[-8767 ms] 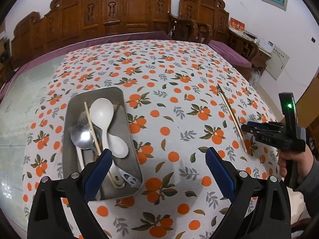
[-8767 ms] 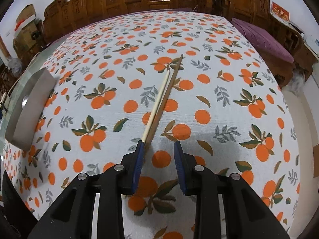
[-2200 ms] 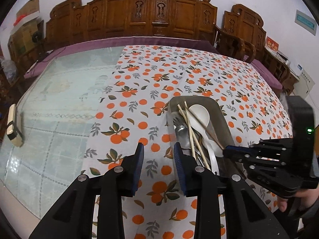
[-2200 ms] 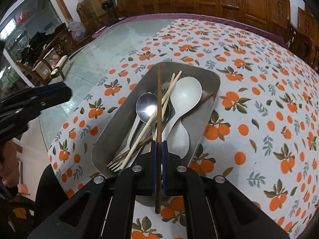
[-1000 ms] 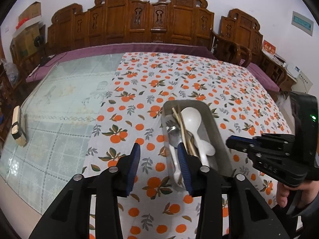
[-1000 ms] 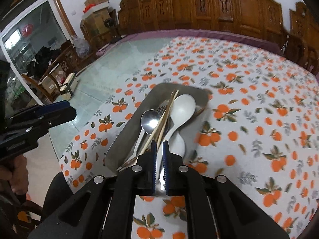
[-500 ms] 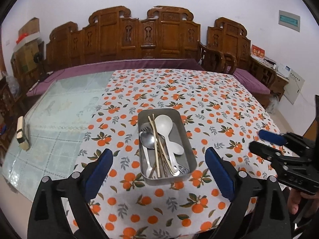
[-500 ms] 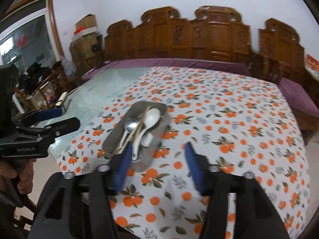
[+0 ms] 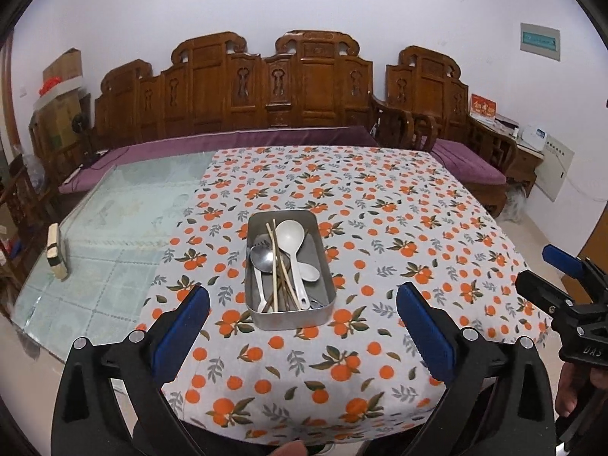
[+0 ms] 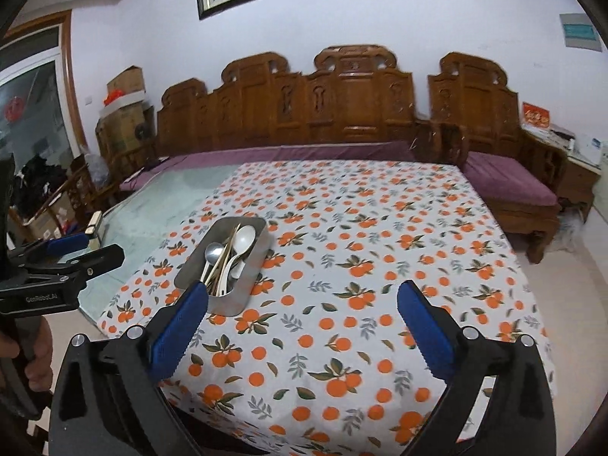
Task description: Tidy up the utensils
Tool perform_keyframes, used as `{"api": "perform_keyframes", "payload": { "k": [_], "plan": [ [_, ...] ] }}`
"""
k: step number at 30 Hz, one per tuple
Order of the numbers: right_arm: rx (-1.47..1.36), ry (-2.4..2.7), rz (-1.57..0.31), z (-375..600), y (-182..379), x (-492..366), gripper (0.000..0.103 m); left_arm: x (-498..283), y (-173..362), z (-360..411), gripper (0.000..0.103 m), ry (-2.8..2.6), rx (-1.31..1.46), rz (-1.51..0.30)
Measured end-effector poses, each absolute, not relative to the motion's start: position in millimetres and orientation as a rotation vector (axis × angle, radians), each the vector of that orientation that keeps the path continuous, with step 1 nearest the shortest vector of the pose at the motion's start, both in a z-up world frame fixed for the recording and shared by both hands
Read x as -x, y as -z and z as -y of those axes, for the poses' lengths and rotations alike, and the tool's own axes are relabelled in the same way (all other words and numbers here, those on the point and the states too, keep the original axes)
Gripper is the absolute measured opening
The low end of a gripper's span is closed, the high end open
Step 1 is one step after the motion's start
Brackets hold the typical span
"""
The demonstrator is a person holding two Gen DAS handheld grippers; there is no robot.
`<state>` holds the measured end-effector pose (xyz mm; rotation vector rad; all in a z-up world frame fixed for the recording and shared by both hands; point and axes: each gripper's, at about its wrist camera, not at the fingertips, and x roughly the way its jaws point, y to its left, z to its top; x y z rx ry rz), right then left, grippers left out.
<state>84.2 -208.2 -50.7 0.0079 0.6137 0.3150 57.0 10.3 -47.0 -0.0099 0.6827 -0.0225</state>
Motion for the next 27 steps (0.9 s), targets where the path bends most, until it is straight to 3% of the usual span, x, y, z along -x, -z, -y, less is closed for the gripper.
{"api": "perform_keyframes", "payload": {
  "k": [27],
  "plan": [
    [-0.026,-0.263,-0.367,225.6,-57.3,-27.3,0.100,-7.8,-49.8,14.5,0.095,0.054,-0.003,-0.469]
  ]
}}
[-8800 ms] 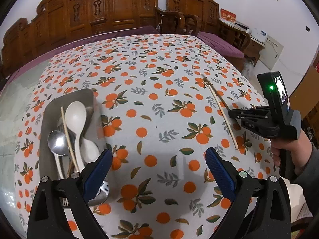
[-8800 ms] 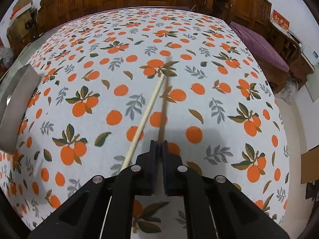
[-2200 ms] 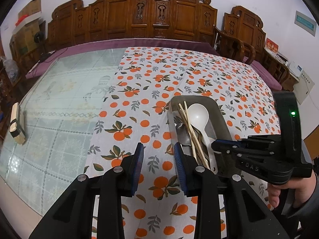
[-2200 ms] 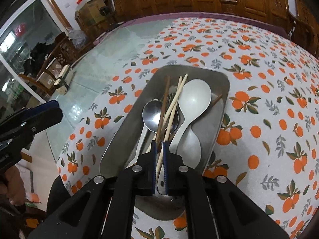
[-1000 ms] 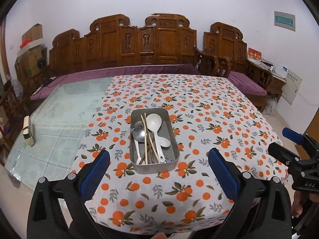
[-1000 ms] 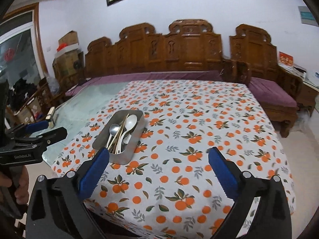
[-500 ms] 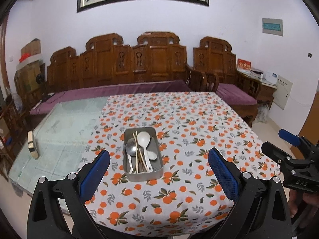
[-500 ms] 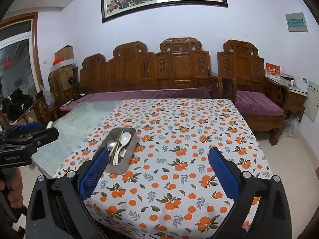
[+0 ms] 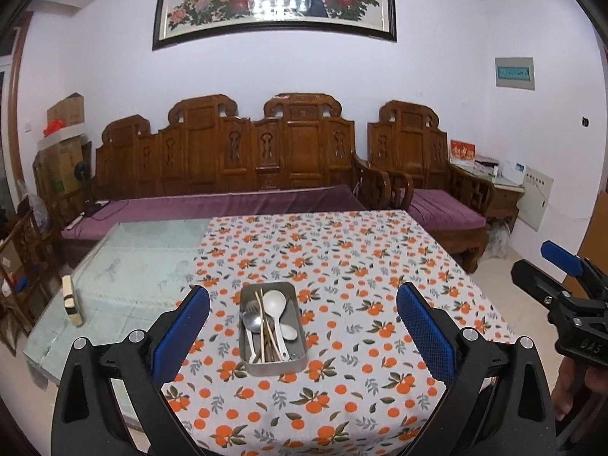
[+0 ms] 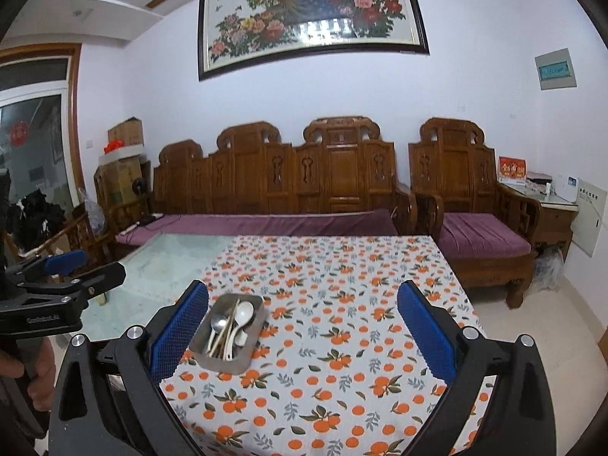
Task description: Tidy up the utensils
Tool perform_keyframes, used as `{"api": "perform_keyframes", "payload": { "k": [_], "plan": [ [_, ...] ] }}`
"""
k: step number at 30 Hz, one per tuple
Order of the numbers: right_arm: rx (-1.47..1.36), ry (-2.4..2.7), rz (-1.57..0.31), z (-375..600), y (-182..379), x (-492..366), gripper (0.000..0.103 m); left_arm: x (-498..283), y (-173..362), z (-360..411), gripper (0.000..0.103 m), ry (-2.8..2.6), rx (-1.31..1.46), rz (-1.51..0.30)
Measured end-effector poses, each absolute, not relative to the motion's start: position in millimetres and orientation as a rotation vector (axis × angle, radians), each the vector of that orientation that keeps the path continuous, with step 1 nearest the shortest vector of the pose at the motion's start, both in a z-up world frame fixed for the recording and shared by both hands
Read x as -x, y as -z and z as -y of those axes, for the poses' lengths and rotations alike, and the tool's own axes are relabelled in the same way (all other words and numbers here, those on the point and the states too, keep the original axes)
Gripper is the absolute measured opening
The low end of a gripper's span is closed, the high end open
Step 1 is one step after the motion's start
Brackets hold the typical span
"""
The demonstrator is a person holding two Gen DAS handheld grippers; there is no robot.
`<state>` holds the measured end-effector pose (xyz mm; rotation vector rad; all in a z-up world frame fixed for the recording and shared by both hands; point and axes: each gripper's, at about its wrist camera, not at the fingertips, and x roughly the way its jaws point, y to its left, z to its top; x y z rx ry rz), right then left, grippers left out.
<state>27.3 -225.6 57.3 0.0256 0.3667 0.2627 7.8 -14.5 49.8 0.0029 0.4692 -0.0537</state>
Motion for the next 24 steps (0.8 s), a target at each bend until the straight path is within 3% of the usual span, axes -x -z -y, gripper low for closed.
{"api": "perform_keyframes", "payload": {
  "k": [24],
  "plan": [
    [-0.030,-0.254,-0.340,228.3,-71.9,-11.3,0.100,14.8,-67.3,11.9,0.095,0.020,-0.008,-0.414]
  ]
}}
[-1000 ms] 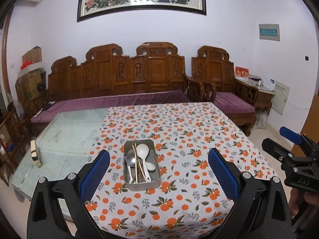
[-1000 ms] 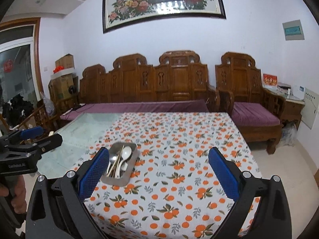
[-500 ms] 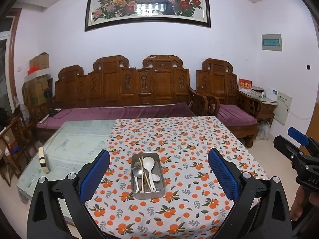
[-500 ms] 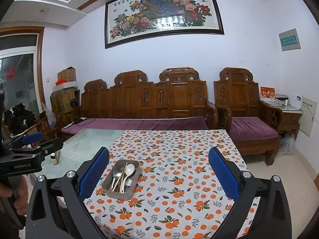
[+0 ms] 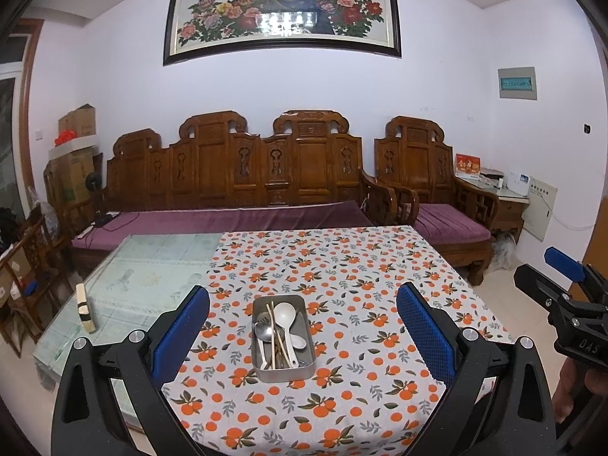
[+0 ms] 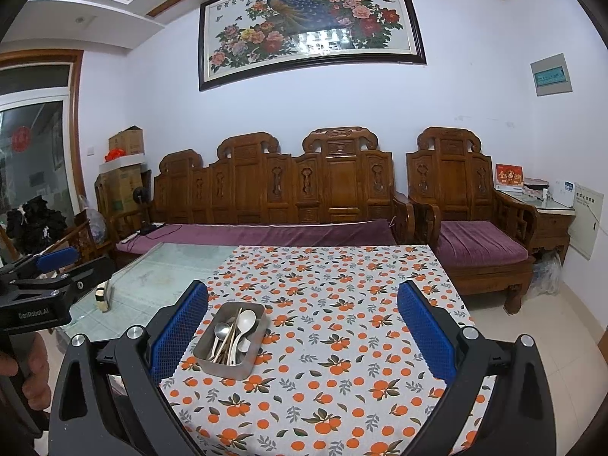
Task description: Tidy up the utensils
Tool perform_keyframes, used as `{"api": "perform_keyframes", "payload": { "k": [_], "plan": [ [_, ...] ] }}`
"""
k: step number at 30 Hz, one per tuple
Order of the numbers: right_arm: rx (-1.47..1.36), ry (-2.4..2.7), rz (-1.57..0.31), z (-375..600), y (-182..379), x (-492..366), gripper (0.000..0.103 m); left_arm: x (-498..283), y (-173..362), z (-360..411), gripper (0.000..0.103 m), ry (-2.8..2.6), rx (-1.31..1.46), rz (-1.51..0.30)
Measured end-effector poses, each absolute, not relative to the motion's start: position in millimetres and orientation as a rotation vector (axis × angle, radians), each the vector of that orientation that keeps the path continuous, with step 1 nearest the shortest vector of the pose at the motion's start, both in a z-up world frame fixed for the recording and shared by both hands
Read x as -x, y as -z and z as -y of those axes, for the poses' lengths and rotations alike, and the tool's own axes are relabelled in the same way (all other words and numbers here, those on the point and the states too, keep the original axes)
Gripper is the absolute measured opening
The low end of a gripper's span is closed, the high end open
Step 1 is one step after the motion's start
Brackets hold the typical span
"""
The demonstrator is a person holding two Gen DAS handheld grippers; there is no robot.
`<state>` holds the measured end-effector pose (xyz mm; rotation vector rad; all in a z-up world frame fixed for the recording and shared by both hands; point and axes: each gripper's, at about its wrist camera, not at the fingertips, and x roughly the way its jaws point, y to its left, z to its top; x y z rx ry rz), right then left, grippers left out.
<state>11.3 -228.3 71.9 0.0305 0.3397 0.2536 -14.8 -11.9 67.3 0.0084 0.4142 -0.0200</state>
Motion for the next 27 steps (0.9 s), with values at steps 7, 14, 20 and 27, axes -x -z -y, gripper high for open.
{"api": "perform_keyframes", "payload": {
  "k": [7,14,20,27],
  "plan": [
    [-0.028,-0.252,-0.343,226.8,-69.6,-12.5,0.100,16.2,-64.9,10.5,0.095,0.032,-0.005,-0.411],
    [-0.027,-0.251,-0.343,227.0,-69.1,-12.5,0.100,15.7,-64.6,11.0,0.095,0.037,-0.002,-0.408],
    [-0.029,-0.251,-0.344,226.9,-69.0,-11.9,0.100,15.7,-64.5,11.3,0.095,0.038,0.001,-0.403],
    [-0.028,-0.253,-0.342,226.1,-68.5,-10.7,0.100,16.2,-64.2,11.1,0.095,0.037,-0.001,-0.403]
  ]
}}
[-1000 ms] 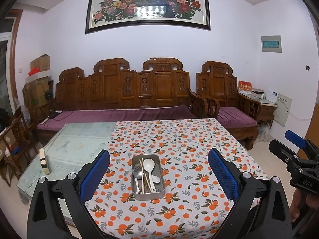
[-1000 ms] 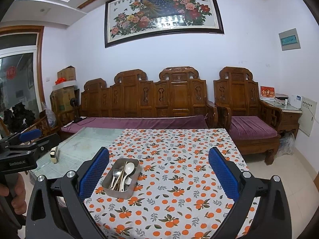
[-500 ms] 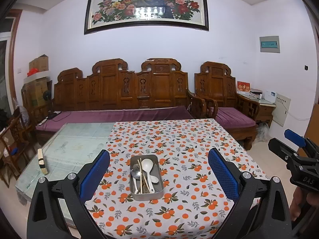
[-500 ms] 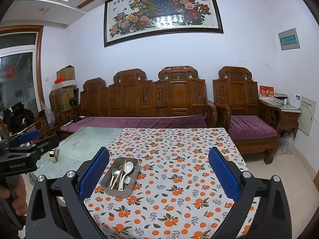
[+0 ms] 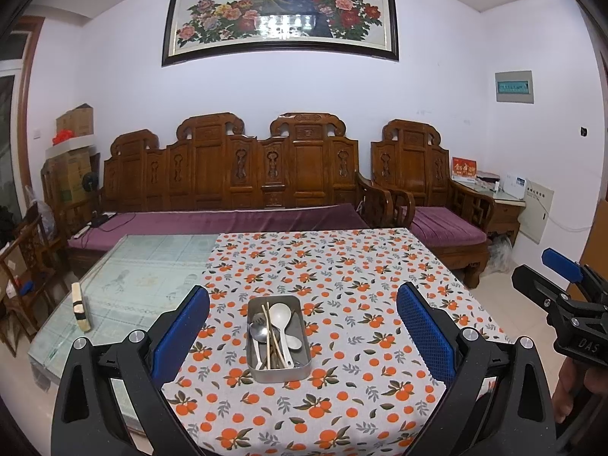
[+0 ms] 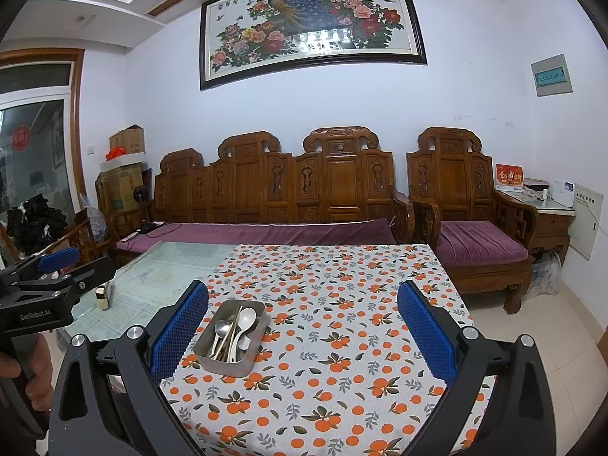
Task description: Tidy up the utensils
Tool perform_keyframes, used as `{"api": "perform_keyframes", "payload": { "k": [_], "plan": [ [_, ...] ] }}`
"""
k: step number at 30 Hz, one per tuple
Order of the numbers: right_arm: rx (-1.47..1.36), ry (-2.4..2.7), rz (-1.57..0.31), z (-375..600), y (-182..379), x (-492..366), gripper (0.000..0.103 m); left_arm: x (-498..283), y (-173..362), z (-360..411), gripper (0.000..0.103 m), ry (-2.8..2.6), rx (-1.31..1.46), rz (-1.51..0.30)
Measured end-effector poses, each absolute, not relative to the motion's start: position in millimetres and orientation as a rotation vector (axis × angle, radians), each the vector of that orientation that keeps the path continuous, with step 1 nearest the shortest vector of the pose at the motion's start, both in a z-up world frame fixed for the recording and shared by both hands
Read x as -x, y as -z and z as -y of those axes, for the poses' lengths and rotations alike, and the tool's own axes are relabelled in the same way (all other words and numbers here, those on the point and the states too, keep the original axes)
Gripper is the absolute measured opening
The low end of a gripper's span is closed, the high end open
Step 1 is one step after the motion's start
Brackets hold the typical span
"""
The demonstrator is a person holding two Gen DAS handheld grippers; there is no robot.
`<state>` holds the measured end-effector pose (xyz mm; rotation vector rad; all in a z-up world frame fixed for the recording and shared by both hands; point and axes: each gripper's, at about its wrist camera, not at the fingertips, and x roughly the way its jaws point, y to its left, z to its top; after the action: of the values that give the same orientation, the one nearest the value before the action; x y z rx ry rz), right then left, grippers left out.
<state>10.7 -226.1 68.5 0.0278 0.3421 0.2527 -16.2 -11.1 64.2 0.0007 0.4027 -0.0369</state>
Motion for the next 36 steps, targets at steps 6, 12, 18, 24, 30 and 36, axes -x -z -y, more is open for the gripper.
{"api": "perform_keyframes", "payload": {
  "k": [6,12,18,24,30,36],
  "plan": [
    [-0.024,-0.259,-0.343,224.2,-67.9,-8.1,0.100,14.8,-63.6,11.2,0.095,0.034,0.000,-0.405],
    [-0.023,-0.262,-0.346,222.5,-68.3,-9.4,0.100,14.3,-63.7,10.9,0.095,0.032,0.000,-0.406],
    [-0.025,-0.263,-0.347,223.3,-67.3,-11.4,0.100,14.6,-63.3,10.5,0.095,0.031,0.001,-0.406],
    [-0.024,-0.264,-0.347,223.2,-67.2,-11.1,0.100,14.6,-63.3,10.5,0.095,0.032,0.000,-0.406],
    [-0.025,-0.264,-0.350,223.4,-65.5,-11.6,0.100,14.4,-61.5,11.2,0.095,0.032,0.000,-0.405],
    [-0.025,-0.264,-0.350,223.4,-65.0,-11.7,0.100,16.7,-59.4,11.6,0.095,0.033,0.004,-0.402]
  ]
}}
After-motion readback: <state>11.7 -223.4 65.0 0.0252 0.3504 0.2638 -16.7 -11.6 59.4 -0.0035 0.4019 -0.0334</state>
